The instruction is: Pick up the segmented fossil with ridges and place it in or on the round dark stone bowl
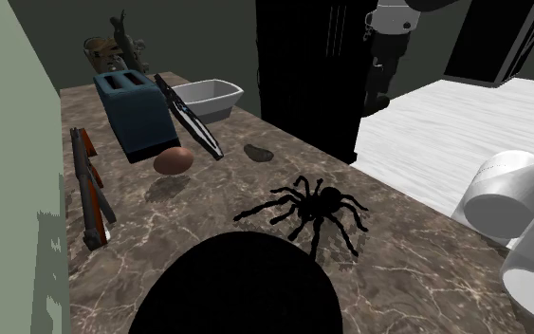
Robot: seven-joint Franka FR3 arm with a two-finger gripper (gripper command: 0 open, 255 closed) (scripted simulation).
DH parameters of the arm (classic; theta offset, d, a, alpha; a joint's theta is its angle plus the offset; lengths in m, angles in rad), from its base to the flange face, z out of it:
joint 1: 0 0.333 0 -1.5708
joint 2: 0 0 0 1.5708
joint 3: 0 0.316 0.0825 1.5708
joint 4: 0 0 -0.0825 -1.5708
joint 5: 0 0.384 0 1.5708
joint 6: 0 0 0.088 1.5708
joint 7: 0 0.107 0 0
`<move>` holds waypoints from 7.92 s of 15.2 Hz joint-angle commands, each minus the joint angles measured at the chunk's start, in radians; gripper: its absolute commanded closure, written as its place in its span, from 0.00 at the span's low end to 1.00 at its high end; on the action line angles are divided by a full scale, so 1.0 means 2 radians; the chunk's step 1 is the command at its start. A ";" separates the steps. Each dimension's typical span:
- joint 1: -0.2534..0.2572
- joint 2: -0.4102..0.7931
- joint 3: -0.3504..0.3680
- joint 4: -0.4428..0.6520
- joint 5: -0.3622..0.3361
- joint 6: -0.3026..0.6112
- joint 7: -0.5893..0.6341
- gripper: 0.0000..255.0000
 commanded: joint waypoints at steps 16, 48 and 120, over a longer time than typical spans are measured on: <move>0.040 0.175 0.128 0.087 0.068 0.071 0.160 0.00; 0.071 0.387 0.212 0.213 0.034 0.143 0.300 1.00; 0.343 0.534 0.400 0.574 -0.057 -0.120 0.722 1.00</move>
